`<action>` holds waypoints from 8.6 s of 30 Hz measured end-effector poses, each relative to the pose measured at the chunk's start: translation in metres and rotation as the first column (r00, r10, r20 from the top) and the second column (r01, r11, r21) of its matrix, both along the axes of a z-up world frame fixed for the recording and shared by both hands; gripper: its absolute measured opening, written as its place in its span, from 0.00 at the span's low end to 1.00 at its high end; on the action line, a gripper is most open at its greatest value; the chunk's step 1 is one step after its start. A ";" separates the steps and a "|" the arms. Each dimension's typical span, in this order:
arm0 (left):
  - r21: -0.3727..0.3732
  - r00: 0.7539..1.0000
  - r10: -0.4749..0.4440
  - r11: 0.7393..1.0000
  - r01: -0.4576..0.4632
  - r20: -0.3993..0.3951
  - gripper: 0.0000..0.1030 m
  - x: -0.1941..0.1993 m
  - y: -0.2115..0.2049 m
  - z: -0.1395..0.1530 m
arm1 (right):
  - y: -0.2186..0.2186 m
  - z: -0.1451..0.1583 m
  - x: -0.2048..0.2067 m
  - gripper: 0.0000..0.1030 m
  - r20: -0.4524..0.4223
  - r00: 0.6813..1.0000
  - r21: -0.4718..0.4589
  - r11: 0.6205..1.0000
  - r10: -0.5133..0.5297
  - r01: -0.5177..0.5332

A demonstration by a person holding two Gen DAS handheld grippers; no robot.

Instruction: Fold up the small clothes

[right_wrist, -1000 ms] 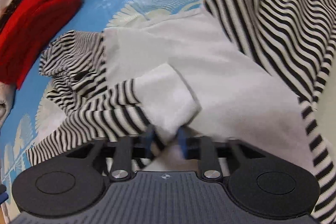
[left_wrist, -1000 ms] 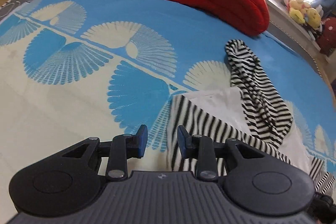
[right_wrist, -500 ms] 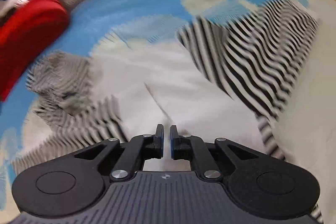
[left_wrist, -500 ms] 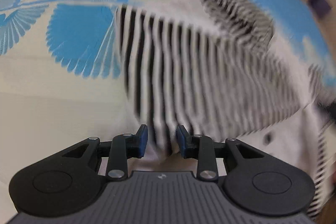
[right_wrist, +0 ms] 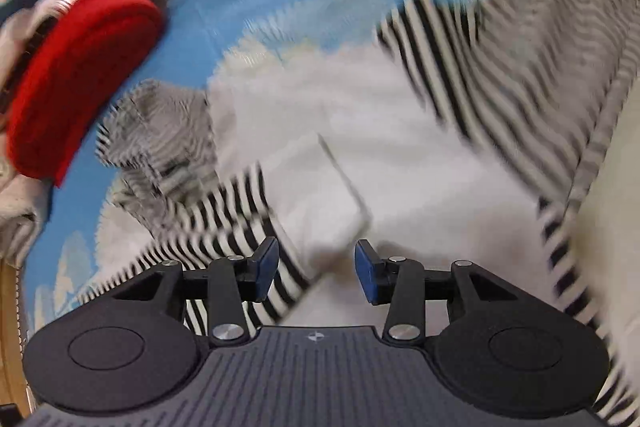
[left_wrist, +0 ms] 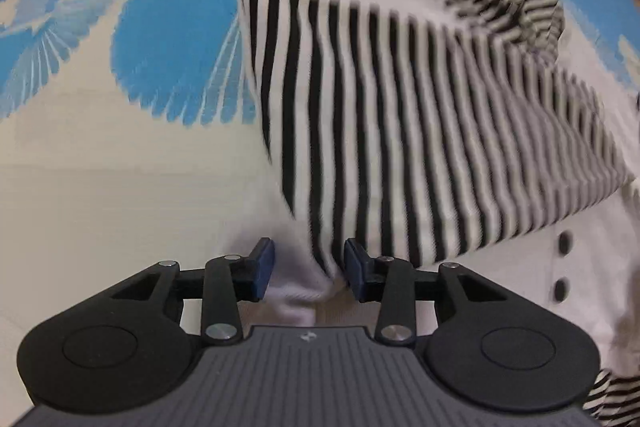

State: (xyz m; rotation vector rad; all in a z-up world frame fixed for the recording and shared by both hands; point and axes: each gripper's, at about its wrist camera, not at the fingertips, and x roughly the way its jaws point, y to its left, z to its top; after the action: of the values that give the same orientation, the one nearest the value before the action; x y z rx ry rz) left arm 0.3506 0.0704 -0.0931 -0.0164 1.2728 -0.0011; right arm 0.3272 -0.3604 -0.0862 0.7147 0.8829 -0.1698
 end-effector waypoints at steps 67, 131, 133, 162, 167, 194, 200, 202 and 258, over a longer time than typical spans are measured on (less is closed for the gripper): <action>0.019 0.865 -0.350 0.930 0.368 0.360 0.72 -0.007 -0.161 0.015 | 0.036 -0.038 0.006 0.45 -0.191 0.976 -0.022 0.993 0.108 -0.115; 0.014 0.867 -0.197 0.977 0.215 0.458 0.11 0.107 -0.042 0.097 | 0.009 0.048 0.023 0.47 -0.030 0.998 -0.200 0.978 0.048 -0.053; 0.032 0.860 -0.215 0.974 0.226 0.462 0.11 0.157 -0.047 0.094 | 0.002 0.043 0.025 0.47 -0.040 0.999 -0.166 0.985 0.037 -0.043; 0.092 0.794 -0.269 0.961 0.262 0.545 0.04 0.300 -0.098 0.078 | -0.018 0.036 0.035 0.47 -0.044 0.998 -0.169 0.985 -0.045 0.037; -0.016 0.730 -0.317 0.912 0.410 0.605 0.04 0.116 -0.107 0.124 | -0.020 0.047 0.026 0.47 -0.001 0.998 -0.138 0.989 -0.057 0.057; -0.456 0.977 0.145 0.867 -0.201 -0.155 0.36 0.049 -0.052 -0.039 | 0.043 -0.006 0.062 0.49 -0.010 0.987 0.094 0.983 0.162 -0.161; -0.400 0.992 0.102 0.908 -0.123 -0.075 0.01 0.038 -0.053 -0.020 | 0.057 -0.015 0.073 0.40 -0.066 0.978 0.047 0.980 0.198 -0.195; -0.372 0.997 0.076 0.926 -0.064 0.018 0.01 0.034 -0.049 0.003 | 0.056 -0.016 0.071 0.01 -0.065 0.983 0.040 0.985 0.170 -0.168; -0.226 0.997 0.066 0.973 -0.053 0.047 0.01 0.049 -0.002 -0.001 | 0.004 -0.019 0.031 0.05 -0.211 0.951 0.059 0.974 0.226 -0.218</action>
State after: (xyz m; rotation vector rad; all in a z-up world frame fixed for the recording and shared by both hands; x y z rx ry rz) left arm 0.3993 0.0681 -0.0944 -0.2485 1.2121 -0.0938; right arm 0.3584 -0.3561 -0.1051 0.6313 1.1708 -0.0312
